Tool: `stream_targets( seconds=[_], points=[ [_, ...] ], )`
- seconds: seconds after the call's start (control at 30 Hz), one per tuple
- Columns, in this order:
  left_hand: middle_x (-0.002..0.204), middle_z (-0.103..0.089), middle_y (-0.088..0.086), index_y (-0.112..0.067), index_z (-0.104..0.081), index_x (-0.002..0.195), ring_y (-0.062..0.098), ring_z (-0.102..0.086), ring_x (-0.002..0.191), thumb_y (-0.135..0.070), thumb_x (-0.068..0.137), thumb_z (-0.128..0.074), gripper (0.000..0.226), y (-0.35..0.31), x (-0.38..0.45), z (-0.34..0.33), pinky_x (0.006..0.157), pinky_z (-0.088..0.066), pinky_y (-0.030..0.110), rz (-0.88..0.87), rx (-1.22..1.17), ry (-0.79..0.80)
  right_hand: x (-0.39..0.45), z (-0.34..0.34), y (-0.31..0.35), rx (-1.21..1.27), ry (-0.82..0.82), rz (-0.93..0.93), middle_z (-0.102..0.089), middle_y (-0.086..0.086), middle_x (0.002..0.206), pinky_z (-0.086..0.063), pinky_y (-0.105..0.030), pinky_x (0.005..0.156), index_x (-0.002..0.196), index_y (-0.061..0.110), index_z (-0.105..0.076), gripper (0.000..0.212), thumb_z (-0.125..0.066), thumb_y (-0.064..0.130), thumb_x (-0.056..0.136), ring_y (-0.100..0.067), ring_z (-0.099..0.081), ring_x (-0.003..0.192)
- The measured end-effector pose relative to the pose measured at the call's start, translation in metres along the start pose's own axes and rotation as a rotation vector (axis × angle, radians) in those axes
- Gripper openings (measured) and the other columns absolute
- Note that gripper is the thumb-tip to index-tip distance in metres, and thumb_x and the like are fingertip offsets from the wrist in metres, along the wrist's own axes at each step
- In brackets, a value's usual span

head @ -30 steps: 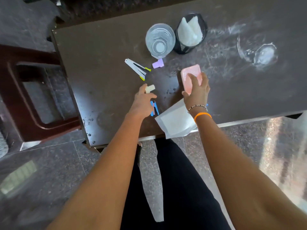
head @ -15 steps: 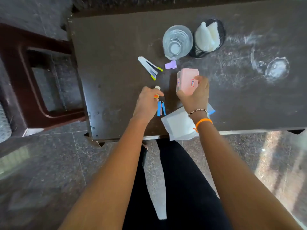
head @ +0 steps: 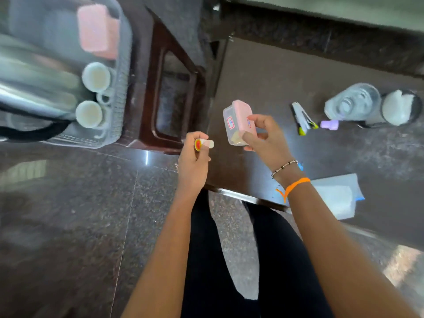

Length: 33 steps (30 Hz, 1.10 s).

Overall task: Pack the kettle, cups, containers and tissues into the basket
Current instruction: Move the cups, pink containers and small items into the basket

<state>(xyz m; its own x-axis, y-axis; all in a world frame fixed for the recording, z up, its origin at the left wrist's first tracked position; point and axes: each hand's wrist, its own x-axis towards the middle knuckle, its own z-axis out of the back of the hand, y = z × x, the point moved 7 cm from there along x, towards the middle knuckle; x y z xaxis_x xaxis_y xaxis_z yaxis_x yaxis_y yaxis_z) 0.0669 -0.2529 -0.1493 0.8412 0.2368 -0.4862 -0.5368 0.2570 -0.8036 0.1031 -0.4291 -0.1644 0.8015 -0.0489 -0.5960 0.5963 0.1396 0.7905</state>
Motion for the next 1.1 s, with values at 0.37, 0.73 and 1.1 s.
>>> stream_targets(
  seconds=[0.37, 0.73, 1.1],
  points=[
    [0.087, -0.057, -0.013, -0.026, -0.056, 0.098, 0.003, -0.054, 0.075, -0.010, 0.084, -0.057, 0.022, -0.028, 0.079, 0.212, 0.073, -0.044, 0.015, 0.057, -0.109, -0.354, 0.031, -0.208, 0.142, -0.104, 0.194, 0.167, -0.059, -0.006, 0.109, -0.052, -0.047, 0.083, 0.116, 0.007, -0.054, 0.041, -0.068, 0.002, 0.077, -0.018, -0.056, 0.087],
    [0.092, -0.058, -0.008, -0.020, -0.059, 0.103, 0.016, -0.058, 0.085, -0.010, 0.084, -0.059, 0.021, -0.023, 0.124, 0.245, 0.080, -0.046, 0.029, 0.062, -0.038, -0.192, 0.121, -0.349, 0.236, -0.747, 0.056, 0.437, -0.059, -0.004, 0.120, -0.038, -0.033, 0.093, 0.112, 0.013, -0.053, 0.048, -0.067, 0.036, 0.073, -0.023, -0.054, 0.111],
    [0.101, -0.059, -0.010, -0.019, -0.058, 0.107, 0.009, -0.058, 0.078, -0.007, 0.086, -0.057, 0.025, -0.015, 0.136, 0.245, 0.066, -0.038, -0.001, 0.055, -0.019, -0.041, 0.153, -0.399, 0.235, -1.459, -0.117, 0.622, -0.061, -0.019, 0.119, -0.029, -0.042, 0.102, 0.112, 0.005, -0.060, 0.060, -0.049, 0.056, 0.084, -0.034, -0.046, 0.119]
  ],
)
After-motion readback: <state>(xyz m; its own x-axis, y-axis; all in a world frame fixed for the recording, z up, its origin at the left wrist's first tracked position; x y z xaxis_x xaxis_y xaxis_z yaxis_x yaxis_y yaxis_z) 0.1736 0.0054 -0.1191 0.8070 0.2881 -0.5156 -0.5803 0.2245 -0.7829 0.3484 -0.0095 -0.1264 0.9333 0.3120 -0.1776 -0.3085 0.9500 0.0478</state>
